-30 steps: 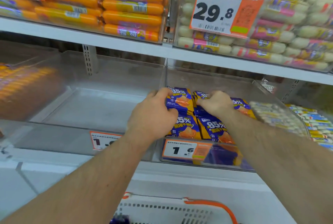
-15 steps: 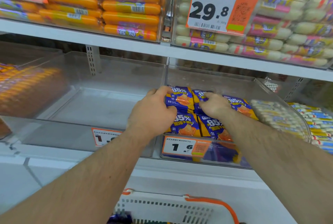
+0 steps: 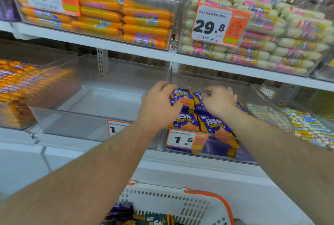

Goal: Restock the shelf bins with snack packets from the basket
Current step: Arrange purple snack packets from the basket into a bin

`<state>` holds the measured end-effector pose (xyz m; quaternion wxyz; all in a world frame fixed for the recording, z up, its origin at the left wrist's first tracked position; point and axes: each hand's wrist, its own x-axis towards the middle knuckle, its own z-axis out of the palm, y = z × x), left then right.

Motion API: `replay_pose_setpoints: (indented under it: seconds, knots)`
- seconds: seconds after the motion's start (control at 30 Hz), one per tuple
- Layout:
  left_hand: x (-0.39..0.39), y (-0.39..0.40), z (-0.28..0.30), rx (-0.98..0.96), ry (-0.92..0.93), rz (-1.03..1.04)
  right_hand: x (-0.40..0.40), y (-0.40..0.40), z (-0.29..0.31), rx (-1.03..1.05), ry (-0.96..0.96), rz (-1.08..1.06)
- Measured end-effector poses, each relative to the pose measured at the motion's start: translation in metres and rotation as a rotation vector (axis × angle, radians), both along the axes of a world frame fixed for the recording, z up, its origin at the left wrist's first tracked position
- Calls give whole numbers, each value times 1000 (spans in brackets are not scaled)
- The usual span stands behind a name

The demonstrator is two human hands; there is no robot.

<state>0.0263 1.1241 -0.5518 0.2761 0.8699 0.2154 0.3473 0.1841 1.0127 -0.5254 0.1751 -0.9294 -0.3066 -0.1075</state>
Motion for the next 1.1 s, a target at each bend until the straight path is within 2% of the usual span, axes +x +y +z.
replay_pose_setpoints:
  seconds: [0.1,0.2,0.27,0.33,0.4,0.47,0.6,0.7,0.8,0.9,1.0,1.1]
  knots:
    - [-21,-19,-5,179,-217,-21,-44,-13,-6,107,-120,74]
    - [-50,-38,-23,238,-373,-72,-83,-22,-29,229,-355,155]
    - [-76,-46,-41,174,-371,-107,-109,-28,-47,378,-512,224]
    - [-104,-50,-69,-29,-259,-73,-136,-32,-72,490,-575,324]
    - [-132,-52,-99,-235,-88,-33,-161,-30,-106,520,-461,416]
    - [-155,-50,-128,-377,80,-13,-179,-27,-154,415,-269,463]
    - [-186,-47,-179,-550,229,116,-201,-28,-248,-64,134,552]
    - [-199,-47,-206,-650,297,192,-221,-30,-289,-406,325,575]
    - [-210,-47,-224,-677,368,252,-245,-27,-307,-574,405,683]
    - [-217,-48,-236,-720,413,285,-258,-23,-313,-665,384,747]
    - [-221,-52,-240,-727,437,291,-261,-23,-318,-645,367,723]
    - [-225,-55,-244,-746,444,310,-258,-25,-322,-592,451,665]
